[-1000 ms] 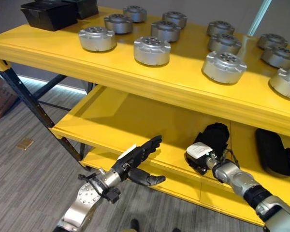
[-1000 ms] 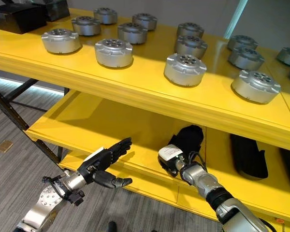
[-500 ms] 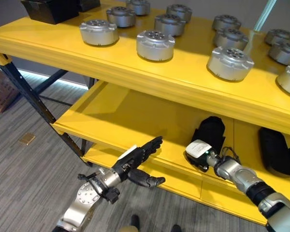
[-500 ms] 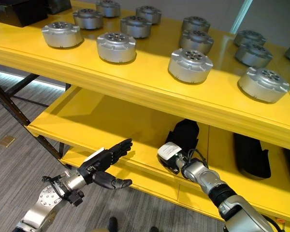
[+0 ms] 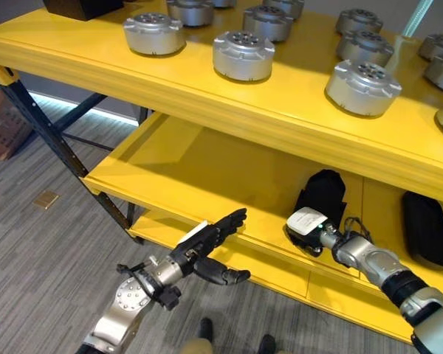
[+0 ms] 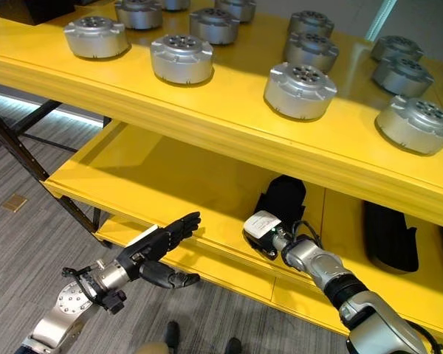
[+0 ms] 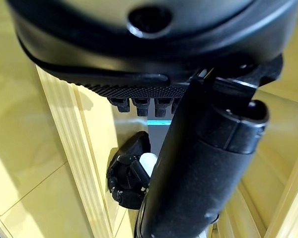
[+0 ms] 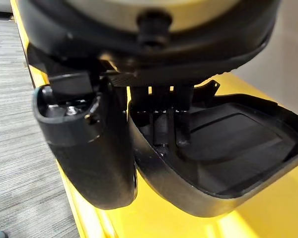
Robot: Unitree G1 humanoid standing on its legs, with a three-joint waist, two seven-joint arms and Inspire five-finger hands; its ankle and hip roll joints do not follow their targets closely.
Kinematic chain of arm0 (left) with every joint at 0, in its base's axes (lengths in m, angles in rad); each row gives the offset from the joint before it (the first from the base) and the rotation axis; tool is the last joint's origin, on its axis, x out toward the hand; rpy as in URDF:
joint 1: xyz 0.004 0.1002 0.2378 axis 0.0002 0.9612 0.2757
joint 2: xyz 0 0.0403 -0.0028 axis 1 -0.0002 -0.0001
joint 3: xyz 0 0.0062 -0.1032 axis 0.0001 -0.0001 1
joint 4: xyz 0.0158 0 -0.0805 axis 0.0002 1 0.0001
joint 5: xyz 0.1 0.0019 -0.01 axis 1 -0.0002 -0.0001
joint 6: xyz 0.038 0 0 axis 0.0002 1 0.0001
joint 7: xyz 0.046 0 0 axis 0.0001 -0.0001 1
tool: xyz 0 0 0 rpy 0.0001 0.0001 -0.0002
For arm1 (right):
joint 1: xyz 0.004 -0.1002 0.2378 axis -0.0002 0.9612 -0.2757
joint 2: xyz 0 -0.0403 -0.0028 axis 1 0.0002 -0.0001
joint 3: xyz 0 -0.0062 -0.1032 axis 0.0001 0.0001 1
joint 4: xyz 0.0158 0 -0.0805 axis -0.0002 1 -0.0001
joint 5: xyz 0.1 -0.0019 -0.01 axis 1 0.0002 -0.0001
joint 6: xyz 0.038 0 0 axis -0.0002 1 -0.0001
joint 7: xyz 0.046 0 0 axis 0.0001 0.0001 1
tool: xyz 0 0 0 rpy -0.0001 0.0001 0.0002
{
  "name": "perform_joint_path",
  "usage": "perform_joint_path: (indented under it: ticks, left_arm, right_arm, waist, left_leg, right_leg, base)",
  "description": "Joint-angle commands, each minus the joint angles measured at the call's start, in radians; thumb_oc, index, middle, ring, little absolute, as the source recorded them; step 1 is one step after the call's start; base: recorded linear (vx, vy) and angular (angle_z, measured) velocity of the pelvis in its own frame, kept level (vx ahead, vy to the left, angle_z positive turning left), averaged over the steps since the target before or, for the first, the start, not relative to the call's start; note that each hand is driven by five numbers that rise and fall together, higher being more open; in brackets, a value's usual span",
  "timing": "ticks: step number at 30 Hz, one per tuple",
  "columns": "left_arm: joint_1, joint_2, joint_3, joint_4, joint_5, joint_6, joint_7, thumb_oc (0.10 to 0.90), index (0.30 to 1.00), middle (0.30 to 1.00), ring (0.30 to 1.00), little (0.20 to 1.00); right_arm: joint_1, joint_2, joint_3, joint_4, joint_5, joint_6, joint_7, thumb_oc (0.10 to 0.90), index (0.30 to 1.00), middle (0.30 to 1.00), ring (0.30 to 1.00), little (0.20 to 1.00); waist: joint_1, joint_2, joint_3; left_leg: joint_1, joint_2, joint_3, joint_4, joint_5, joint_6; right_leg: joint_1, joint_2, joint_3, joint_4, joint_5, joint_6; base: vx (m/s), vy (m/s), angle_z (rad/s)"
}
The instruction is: Move parts from the plastic box to the shelf.
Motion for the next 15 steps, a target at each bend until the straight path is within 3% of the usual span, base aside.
perform_joint_path:
  ticks: [1, 15]
  left_arm:
    - [-0.078, -0.015, 0.021, -0.117, -0.044, -0.090, -0.006, 0.900, 1.000, 1.000, 1.000, 1.000]
    - [-0.082, -0.022, 0.015, -0.117, -0.048, -0.094, 0.014, 0.900, 1.000, 1.000, 1.000, 1.000]
  right_arm:
    - [-0.087, -0.104, 0.038, 0.183, -0.041, 0.151, 0.009, 0.900, 1.000, 1.000, 1.000, 1.000]
    - [-0.085, -0.125, 0.025, 0.137, -0.062, 0.178, 0.011, 0.900, 1.000, 1.000, 1.000, 1.000]
  waist:
    - [0.029, 0.018, -0.006]
    - [0.003, 0.024, -0.025]
  left_leg:
    - [-0.003, 0.071, 0.050, 0.104, -0.135, -0.020]
    - [0.022, 0.069, 0.062, 0.085, -0.135, -0.021]
  right_leg:
    - [-0.039, -0.012, -0.016, 0.104, -0.084, 0.013]
    - [-0.030, -0.015, -0.009, 0.097, -0.083, 0.013]
  base:
    - [0.00, 0.000, 0.00]
    - [0.00, 0.000, 0.00]
